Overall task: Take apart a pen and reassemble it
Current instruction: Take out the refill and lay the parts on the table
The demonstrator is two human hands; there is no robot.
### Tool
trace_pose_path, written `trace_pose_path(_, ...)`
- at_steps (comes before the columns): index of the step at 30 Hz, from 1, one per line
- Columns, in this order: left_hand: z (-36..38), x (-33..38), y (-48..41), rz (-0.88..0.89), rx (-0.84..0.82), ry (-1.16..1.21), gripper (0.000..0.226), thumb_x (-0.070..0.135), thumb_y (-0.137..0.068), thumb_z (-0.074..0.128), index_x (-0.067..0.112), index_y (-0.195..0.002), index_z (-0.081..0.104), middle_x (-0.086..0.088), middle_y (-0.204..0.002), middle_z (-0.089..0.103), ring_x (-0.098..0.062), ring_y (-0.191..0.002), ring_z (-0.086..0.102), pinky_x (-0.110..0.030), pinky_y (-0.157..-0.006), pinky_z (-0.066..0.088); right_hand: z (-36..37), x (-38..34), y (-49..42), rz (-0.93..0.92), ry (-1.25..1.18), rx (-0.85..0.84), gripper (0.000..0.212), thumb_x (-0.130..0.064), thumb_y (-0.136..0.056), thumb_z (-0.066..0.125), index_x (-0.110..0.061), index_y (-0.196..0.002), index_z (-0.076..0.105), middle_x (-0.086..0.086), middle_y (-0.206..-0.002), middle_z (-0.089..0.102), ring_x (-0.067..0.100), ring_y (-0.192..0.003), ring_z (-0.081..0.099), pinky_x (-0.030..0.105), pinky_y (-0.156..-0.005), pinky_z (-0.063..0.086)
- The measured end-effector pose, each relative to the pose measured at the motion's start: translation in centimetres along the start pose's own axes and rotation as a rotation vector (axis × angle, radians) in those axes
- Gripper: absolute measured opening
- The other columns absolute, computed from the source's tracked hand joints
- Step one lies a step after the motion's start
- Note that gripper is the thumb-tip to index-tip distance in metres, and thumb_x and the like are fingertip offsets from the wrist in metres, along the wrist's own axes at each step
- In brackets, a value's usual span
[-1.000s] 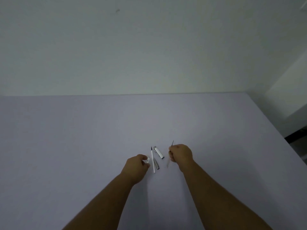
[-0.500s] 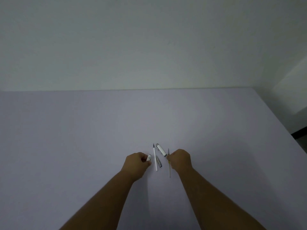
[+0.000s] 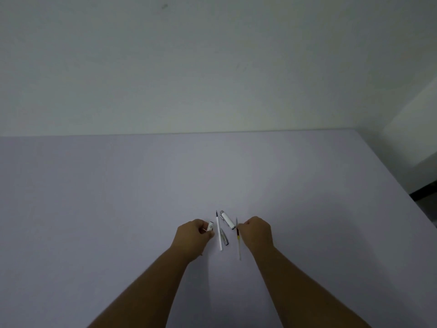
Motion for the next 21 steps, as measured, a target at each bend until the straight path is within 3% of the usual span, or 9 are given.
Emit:
trace_pose_path(4,-0.2,-0.2,-0.4,-0.014,0.01,-0.012,0.014,0.03,-0.088,0.061,0.017,-0.092,0.065,0.01,-0.067,0.053,-0.003,-0.059,0.049,-0.009,-0.034,0.038,-0.1,-2.1,0.3,-0.098,-0.066,0.022,0.017,-0.023,-0.083,0.057,-0.009,-0.083,0.067,0.008,-0.085,0.07,0.023,-0.079,0.062,0.029,-0.067,0.048)
trace_pose_path(9,-0.2,-0.9,-0.6,-0.028,0.015,-0.068,0.023,0.034,-0.088,0.059,0.017,-0.072,0.06,0.01,-0.056,0.045,-0.005,-0.05,0.043,-0.009,-0.031,0.036,2.1,-5.6,0.1,-0.245,0.15,-0.042,0.028,-0.031,-0.087,0.051,-0.008,-0.091,0.066,0.011,-0.095,0.069,0.027,-0.089,0.064,0.03,-0.068,0.044)
trace_pose_path(11,-0.2,-1.3,-0.6,-0.034,0.01,-0.07,0.03,0.035,-0.088,0.059,0.026,-0.061,0.05,0.01,-0.055,0.045,-0.005,-0.049,0.043,-0.009,-0.031,0.035,2.8,-6.0,-0.1,-0.234,0.19,-0.048,0.027,-0.03,-0.088,0.053,-0.008,-0.094,0.065,0.01,-0.099,0.068,0.027,-0.091,0.064,0.03,-0.069,0.045)
trace_pose_path(18,-0.4,-2.9,-0.7,-0.044,-0.016,-0.032,0.027,0.033,-0.087,0.061,0.028,-0.062,0.051,0.008,-0.06,0.051,-0.004,-0.052,0.046,0.0,-0.035,0.036,4.1,-6.4,-0.4,-0.179,0.277,-0.043,0.024,-0.022,-0.089,0.051,-0.008,-0.101,0.066,0.01,-0.106,0.068,0.028,-0.098,0.065,0.031,-0.075,0.05)
trace_pose_path(21,-0.3,-3.3,-0.7,-0.059,-0.025,-0.032,0.023,0.032,-0.086,0.062,0.027,-0.065,0.054,0.007,-0.063,0.053,-0.004,-0.053,0.047,-0.001,-0.036,0.038,3.8,-6.6,-0.2,-0.167,0.189,-0.038,0.025,-0.023,-0.087,0.051,-0.005,-0.094,0.067,0.012,-0.098,0.07,0.029,-0.091,0.065,0.029,-0.067,0.045)
Point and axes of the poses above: each hand's wrist, its own y-axis away from the middle knuckle, its own z-axis out of the palm, x = y × z, the point moved 7 cm from there along -y, towards the middle knuckle
